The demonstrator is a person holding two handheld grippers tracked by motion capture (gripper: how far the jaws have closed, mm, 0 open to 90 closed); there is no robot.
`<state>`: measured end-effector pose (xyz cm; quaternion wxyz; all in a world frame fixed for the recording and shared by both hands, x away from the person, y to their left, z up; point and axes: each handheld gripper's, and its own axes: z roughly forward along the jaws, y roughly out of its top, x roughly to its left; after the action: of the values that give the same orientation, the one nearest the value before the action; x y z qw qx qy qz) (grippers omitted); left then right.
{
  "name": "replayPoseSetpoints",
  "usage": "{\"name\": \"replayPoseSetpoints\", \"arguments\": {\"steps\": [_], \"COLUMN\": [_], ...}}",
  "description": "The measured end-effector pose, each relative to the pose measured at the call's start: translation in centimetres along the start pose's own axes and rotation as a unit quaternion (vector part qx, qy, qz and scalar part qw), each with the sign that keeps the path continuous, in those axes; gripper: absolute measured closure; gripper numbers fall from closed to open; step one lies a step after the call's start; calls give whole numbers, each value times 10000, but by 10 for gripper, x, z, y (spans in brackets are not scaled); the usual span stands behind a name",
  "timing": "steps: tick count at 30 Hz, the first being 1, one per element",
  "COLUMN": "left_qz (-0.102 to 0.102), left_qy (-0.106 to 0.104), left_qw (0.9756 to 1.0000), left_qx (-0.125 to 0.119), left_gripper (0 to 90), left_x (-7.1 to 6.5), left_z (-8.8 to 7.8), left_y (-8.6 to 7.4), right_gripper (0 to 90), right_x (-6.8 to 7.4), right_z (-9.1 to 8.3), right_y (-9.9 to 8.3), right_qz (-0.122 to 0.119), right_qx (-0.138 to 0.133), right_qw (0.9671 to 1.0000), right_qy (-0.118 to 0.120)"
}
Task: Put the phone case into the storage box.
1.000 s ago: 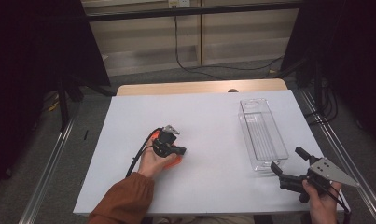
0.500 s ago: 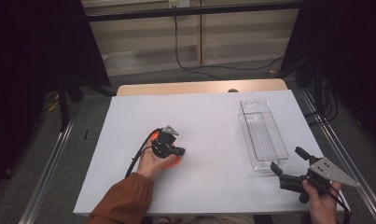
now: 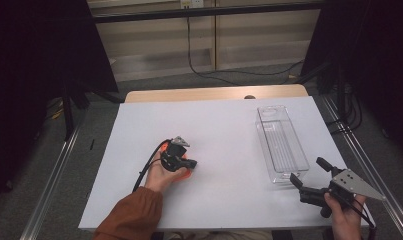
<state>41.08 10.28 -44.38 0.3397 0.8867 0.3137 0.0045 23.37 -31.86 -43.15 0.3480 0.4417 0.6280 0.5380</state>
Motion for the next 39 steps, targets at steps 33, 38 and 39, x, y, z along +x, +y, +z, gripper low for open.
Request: {"name": "replayPoseSetpoints", "arguments": {"steps": [33, 38, 39], "left_qz": [-157, -148, -141], "left_qy": [-203, -197, -200], "left_qw": [9997, 9997, 9997], "left_qx": [64, 84, 80], "left_gripper": [900, 900, 900], "left_x": [3, 3, 3], "left_z": [-10, -13, -13], "left_y": [-12, -14, -15], "right_gripper": [0, 0, 0], "right_x": [0, 0, 0], "right_z": [0, 0, 0], "right_y": [0, 0, 0], "right_qz": [-28, -19, -17], "right_qx": [13, 3, 2], "right_qw": [10000, 10000, 10000], "right_qy": [18, 22, 22]}}
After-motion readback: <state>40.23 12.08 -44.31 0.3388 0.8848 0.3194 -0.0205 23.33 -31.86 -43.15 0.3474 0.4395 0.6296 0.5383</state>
